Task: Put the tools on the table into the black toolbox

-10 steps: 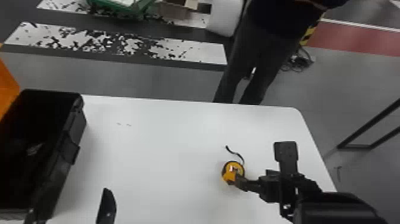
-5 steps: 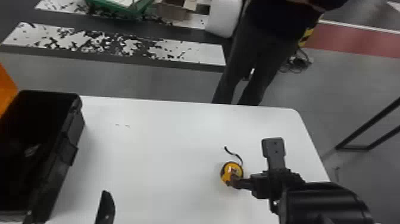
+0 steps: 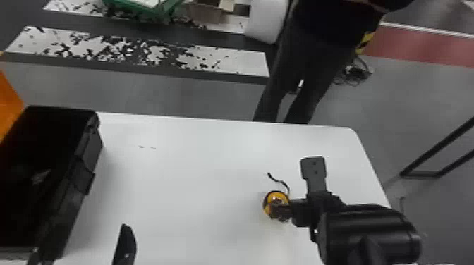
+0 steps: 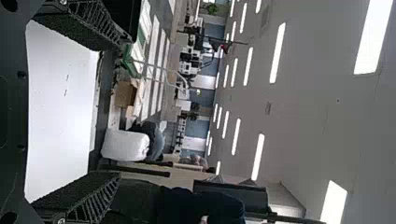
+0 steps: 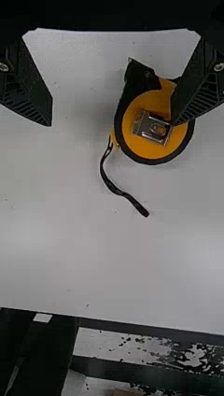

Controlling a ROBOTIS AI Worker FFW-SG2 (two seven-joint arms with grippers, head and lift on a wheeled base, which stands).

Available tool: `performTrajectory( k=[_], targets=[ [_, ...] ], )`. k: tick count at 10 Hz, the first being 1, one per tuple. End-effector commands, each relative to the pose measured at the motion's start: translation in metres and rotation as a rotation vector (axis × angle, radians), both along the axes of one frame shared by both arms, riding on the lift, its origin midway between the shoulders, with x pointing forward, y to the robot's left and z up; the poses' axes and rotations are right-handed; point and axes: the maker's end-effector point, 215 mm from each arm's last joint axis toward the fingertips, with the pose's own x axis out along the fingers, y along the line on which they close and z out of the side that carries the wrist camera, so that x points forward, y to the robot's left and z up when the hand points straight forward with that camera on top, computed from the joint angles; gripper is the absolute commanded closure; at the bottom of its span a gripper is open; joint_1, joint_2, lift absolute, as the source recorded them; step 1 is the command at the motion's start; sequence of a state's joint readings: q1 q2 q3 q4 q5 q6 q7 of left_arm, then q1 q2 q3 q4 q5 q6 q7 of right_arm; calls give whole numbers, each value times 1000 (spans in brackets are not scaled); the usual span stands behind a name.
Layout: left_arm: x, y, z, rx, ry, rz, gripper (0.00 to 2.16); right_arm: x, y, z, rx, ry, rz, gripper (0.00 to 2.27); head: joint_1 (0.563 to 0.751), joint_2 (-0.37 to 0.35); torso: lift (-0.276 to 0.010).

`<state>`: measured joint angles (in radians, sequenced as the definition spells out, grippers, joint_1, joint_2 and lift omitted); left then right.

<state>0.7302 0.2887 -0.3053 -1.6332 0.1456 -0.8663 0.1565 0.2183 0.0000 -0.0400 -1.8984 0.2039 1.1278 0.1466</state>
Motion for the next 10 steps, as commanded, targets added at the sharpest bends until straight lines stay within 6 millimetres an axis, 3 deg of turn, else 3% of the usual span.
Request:
performTrajectory(
  k=[1,7,10],
  targets=[
    [0,1,0,-1,0,0,33,8,7,-1,-2,5,8,63,695,-170,-39],
    [7,5,0,0,5,3,33,10,16,-19,-11,67,20,63,695,-134,-39],
    [9,5,-2,3,9,2,33,-1,14,-21,-2,103,6,63,695,-127,-39]
  ],
)
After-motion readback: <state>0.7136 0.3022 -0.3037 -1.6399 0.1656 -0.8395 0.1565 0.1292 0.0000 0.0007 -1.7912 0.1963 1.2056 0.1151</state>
